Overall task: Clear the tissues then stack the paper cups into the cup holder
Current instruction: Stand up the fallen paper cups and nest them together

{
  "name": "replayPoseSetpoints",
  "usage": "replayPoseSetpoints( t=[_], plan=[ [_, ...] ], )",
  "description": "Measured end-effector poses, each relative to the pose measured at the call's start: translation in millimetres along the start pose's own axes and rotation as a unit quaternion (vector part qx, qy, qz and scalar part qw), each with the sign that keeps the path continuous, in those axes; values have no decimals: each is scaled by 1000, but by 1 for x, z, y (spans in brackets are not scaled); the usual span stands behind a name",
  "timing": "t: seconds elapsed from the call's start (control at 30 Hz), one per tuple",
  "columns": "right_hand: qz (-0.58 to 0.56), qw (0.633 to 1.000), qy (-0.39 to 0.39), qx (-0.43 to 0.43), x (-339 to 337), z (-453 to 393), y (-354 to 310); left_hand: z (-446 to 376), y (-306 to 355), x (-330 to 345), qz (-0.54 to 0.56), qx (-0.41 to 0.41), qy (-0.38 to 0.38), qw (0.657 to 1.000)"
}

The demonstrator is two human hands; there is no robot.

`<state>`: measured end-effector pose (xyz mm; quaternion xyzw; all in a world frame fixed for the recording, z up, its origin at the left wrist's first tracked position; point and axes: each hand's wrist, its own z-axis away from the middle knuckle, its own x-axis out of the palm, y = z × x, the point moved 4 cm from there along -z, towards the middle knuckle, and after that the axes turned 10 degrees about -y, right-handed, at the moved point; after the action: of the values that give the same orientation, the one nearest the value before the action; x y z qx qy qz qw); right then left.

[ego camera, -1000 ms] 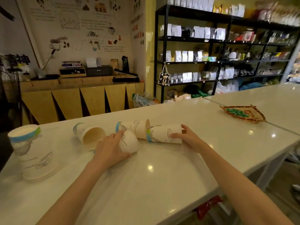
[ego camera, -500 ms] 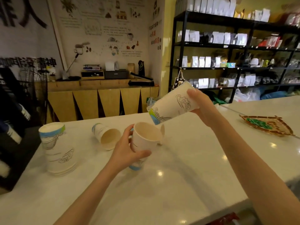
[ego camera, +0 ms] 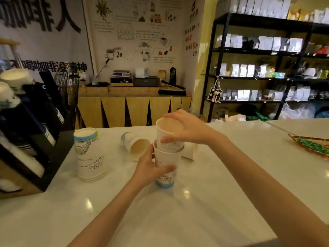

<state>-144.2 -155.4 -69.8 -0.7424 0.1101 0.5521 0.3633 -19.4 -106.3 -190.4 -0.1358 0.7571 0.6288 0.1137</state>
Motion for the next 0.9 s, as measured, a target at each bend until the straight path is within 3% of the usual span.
replayPoseSetpoints(
  t=[0.13, 0.33, 0.5, 0.63, 0.77, 0.9],
  plan=[
    [10, 999, -45, 8, 35, -4, 8, 2, 0, -2, 18, 0, -2, 1000],
    [-43, 998, -45, 4, 55, -5, 18, 6, 2, -1, 26, 5, -6, 1000],
    [-168, 985, -26, 9, 44, -3, 26, 4, 3, -3, 2, -9, -31, 999],
    [-254, 964, 75, 37, 29, 4, 54, 0, 5, -20, -79, -27, -85, 993],
    [-350, 919, 159, 86, 29, 6, 97, -14, 13, -49, -221, -32, -56, 973],
    [-316, 920, 176, 150, 47, 4, 135, -31, 17, -73, -361, -17, -9, 932]
  ],
)
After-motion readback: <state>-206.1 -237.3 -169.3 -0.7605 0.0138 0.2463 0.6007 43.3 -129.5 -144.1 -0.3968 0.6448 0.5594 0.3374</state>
